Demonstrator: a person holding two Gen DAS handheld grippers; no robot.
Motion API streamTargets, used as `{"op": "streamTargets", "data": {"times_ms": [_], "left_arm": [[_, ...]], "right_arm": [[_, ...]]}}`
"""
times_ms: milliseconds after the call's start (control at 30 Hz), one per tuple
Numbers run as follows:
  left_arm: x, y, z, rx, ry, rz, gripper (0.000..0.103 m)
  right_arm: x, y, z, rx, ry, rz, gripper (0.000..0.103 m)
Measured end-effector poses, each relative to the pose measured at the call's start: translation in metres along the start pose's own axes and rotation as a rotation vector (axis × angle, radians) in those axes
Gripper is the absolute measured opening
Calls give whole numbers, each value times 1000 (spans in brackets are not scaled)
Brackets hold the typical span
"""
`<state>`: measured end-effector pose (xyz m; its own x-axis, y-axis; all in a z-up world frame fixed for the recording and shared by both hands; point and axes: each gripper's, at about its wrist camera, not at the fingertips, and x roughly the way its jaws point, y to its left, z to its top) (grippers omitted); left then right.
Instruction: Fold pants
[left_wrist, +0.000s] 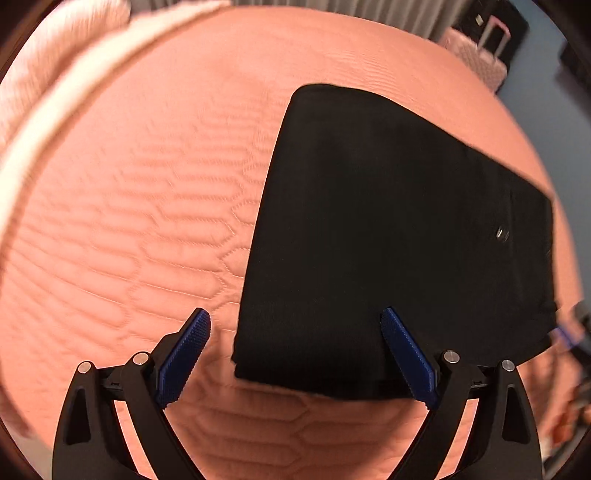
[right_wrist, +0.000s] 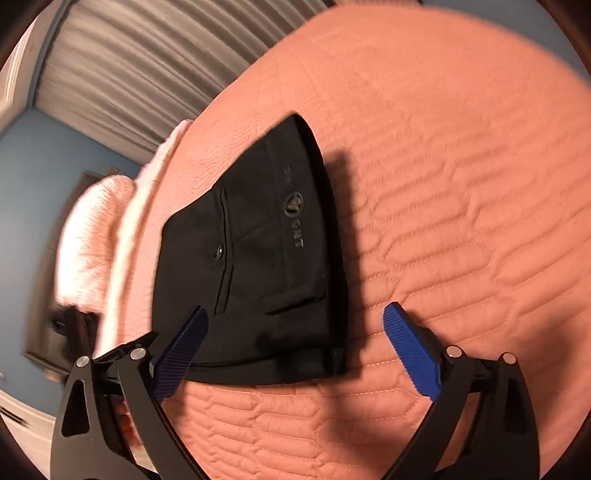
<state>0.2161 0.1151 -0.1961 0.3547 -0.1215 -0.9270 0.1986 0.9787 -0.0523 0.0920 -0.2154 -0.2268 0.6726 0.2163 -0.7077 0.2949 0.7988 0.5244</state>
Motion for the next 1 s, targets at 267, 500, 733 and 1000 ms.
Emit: {"op": "streamTargets", "data": {"times_ms": [267,500,733,1000], "left_arm": [[-9,-48,-8,115,-27,156,92],[0,-48,-9,103,0,151,93],[12,14,11,-131,48,-239,92],[52,54,20,-234,91,-554,97]], "right_arm": [[23,99,-17,-411,41,-72,42],[19,45,-13,-241,108,-15,19],[2,-24,12,-7,77,120,80],[38,-55,2,109,130,364,80]]}}
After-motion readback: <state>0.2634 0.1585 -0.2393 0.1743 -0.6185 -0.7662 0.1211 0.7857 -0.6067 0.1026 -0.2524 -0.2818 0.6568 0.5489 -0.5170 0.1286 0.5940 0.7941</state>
